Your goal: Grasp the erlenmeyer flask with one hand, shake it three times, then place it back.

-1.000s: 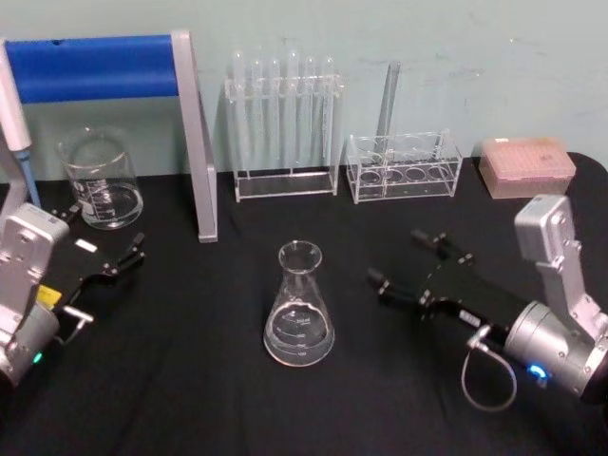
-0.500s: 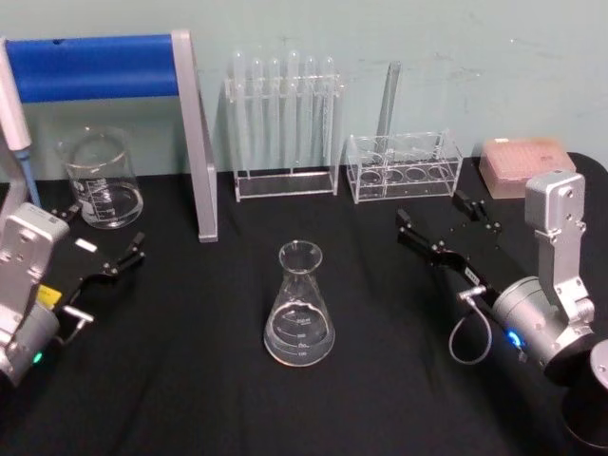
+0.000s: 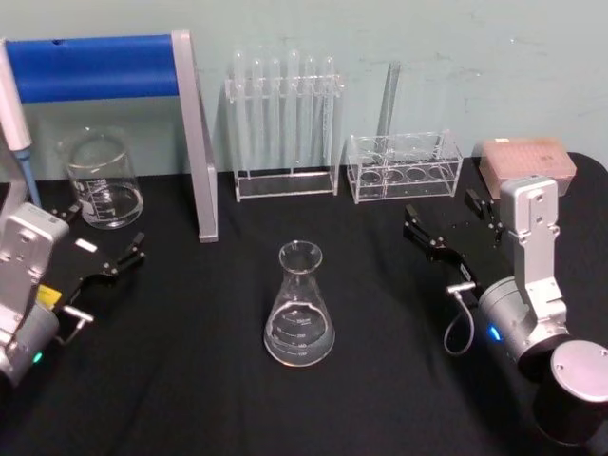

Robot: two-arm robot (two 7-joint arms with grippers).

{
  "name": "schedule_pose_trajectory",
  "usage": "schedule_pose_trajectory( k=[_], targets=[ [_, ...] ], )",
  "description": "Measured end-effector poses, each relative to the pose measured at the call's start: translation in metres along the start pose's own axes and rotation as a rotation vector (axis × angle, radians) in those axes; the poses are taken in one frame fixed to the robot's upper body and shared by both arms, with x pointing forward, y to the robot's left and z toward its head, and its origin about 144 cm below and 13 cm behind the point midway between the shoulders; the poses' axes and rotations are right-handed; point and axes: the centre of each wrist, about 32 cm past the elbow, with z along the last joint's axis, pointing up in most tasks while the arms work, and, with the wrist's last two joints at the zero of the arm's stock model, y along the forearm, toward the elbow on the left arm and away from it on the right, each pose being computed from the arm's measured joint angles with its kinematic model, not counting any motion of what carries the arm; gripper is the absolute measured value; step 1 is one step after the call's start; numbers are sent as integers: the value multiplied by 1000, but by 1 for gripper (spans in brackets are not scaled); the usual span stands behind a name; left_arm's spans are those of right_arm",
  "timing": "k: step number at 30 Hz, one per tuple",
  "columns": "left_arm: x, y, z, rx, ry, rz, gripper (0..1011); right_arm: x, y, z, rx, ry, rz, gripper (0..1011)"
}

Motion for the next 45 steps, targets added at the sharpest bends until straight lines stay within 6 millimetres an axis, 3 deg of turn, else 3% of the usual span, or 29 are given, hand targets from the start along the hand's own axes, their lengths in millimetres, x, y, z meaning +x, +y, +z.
schedule_pose_trajectory(
  k=[45],
  targets=[
    [0, 0, 0, 0, 0, 0, 1001, 0, 0, 0, -2, -1, 0, 1000]
  ],
)
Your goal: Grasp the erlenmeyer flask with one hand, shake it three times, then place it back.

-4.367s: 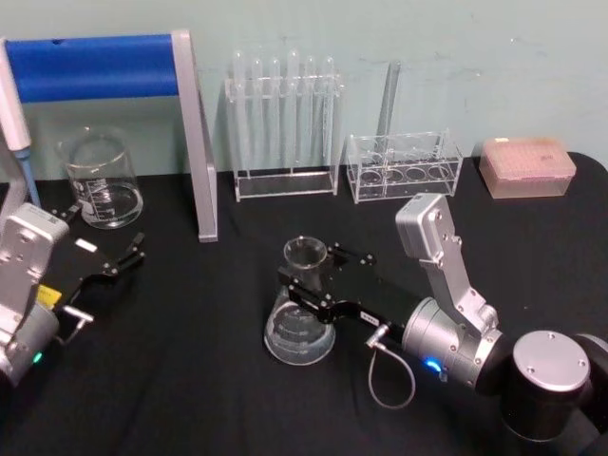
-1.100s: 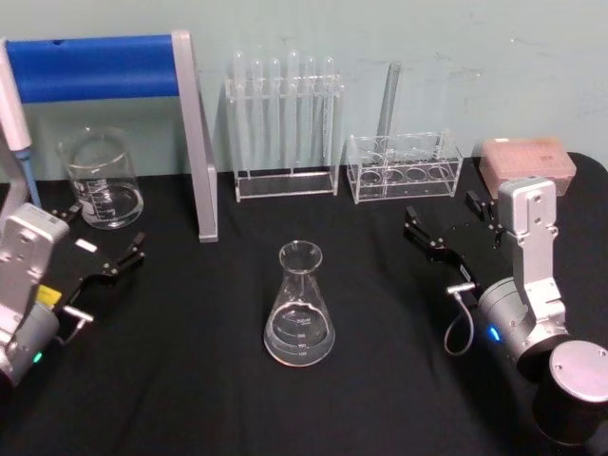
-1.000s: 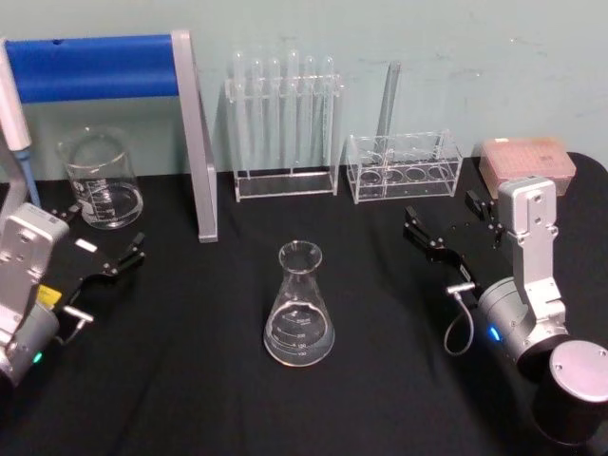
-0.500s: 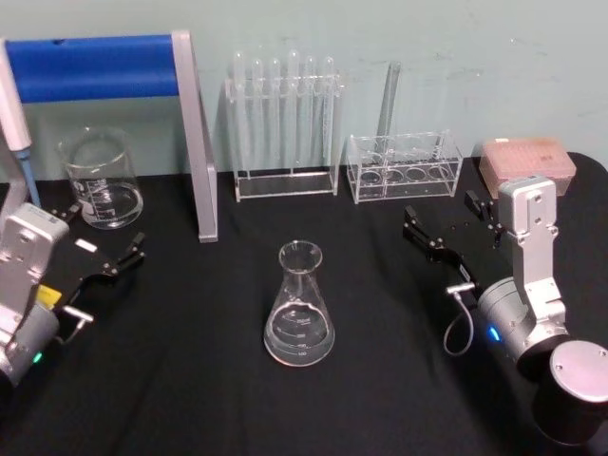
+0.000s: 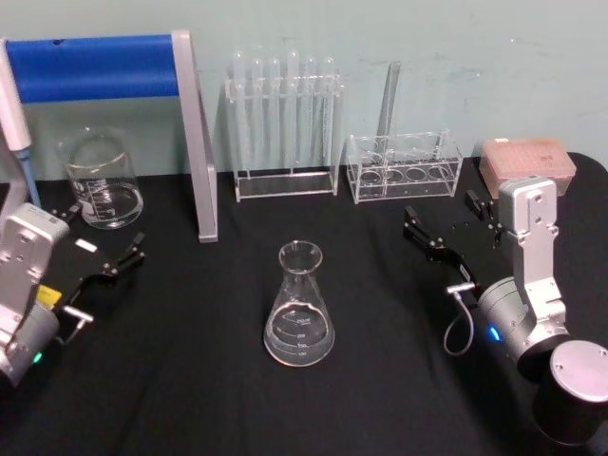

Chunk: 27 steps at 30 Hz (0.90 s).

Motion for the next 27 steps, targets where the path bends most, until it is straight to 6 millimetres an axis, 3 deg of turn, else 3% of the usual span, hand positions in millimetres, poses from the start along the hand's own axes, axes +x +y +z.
schedule_pose_trajectory(
  k=[27],
  targets=[
    [0, 0, 0, 0, 0, 0, 1001, 0, 0, 0, 0, 0, 0, 1000]
  ],
)
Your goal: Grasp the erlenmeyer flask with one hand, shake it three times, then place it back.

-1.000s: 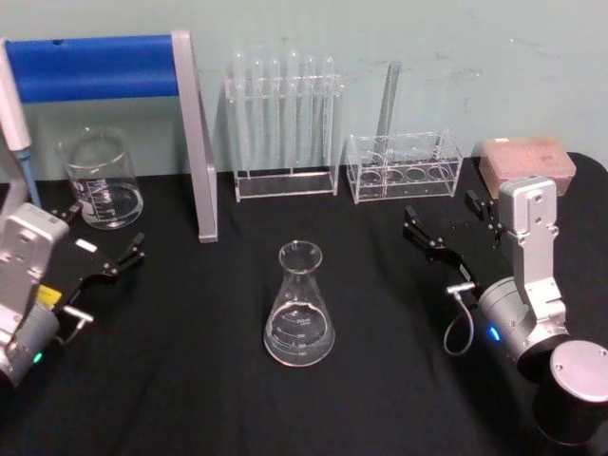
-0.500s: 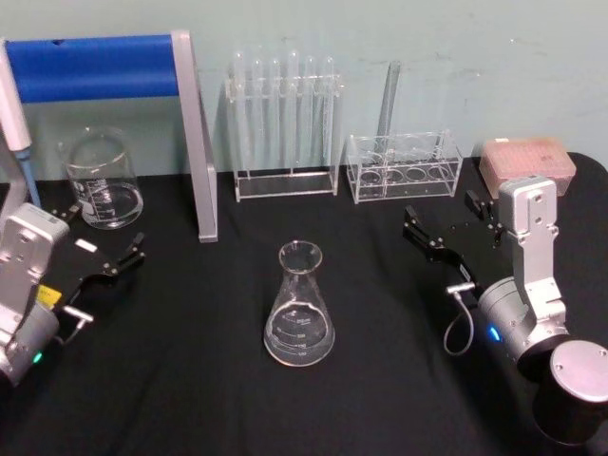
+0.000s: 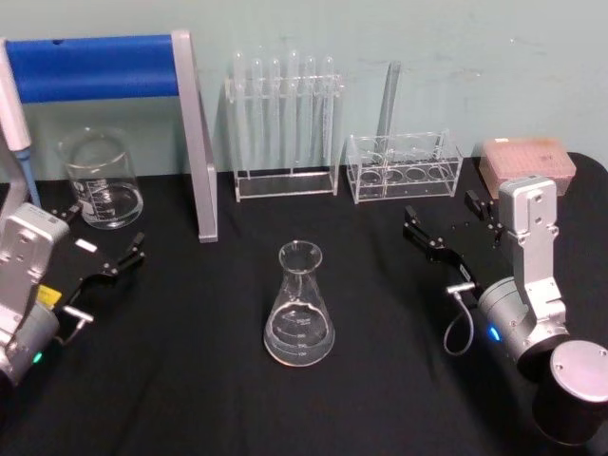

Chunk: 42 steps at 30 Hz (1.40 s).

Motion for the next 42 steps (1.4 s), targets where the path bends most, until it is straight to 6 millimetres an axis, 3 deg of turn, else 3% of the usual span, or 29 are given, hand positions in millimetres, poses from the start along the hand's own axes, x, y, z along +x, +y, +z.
schedule_pose_trajectory(
  k=[42],
  targets=[
    [0, 0, 0, 0, 0, 0, 1001, 0, 0, 0, 0, 0, 0, 1000]
  ],
)
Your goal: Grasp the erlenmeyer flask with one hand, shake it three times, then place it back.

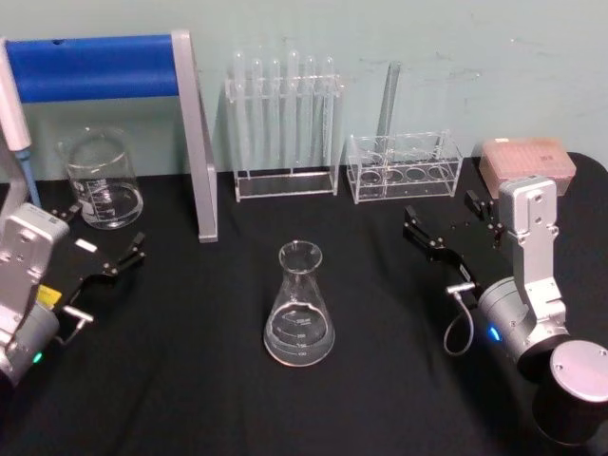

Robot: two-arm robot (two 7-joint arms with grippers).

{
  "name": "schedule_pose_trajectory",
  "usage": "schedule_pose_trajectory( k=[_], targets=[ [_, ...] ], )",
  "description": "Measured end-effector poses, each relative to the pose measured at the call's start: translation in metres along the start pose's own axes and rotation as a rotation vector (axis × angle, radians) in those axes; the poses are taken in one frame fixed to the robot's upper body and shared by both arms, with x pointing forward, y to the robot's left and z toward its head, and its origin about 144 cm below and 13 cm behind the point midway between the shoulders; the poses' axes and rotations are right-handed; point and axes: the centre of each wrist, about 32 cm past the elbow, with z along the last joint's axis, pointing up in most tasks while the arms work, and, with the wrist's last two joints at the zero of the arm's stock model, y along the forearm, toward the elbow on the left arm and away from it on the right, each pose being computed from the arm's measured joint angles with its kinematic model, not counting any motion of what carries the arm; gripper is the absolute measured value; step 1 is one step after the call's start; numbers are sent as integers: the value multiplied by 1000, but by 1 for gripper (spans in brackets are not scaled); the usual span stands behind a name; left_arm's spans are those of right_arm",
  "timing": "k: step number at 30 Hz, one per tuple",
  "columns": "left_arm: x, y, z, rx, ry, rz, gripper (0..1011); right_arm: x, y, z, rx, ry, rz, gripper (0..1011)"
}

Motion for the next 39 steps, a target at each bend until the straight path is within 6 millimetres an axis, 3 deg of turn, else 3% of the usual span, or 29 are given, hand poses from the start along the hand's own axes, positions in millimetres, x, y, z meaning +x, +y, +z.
schedule_pose_trajectory(
  k=[39],
  targets=[
    [0, 0, 0, 0, 0, 0, 1001, 0, 0, 0, 0, 0, 0, 1000]
  ],
)
